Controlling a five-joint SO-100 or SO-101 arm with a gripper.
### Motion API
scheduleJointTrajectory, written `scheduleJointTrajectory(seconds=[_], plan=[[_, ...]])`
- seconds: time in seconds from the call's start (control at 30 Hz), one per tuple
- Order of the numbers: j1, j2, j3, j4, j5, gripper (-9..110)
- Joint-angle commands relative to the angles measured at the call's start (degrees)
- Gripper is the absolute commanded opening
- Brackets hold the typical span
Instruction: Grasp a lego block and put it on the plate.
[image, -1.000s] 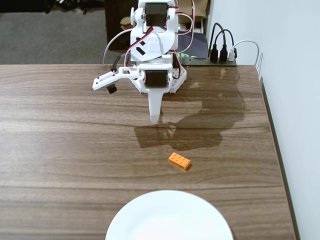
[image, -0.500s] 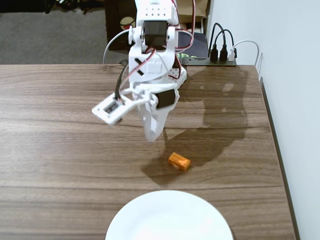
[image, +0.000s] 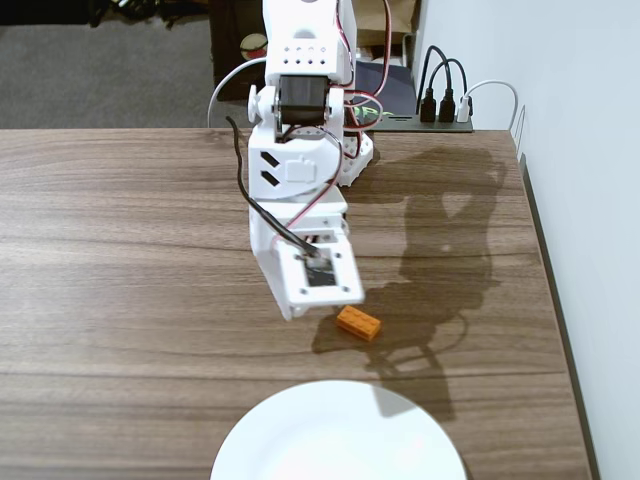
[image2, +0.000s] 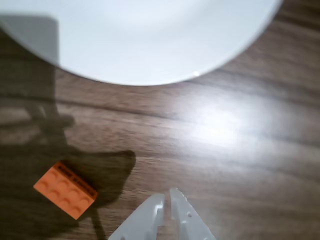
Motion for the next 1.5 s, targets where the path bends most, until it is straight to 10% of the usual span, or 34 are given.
scheduleJointTrajectory(seconds=[0.0,0.63,1.47], plan=[[-1.67,-0.53,-4.83,3.96,-2.81,1],[-7.29,-3.78,-9.84,20.92,-11.43,1],[-8.09,-14.5,-14.59,12.66,-17.93,23]])
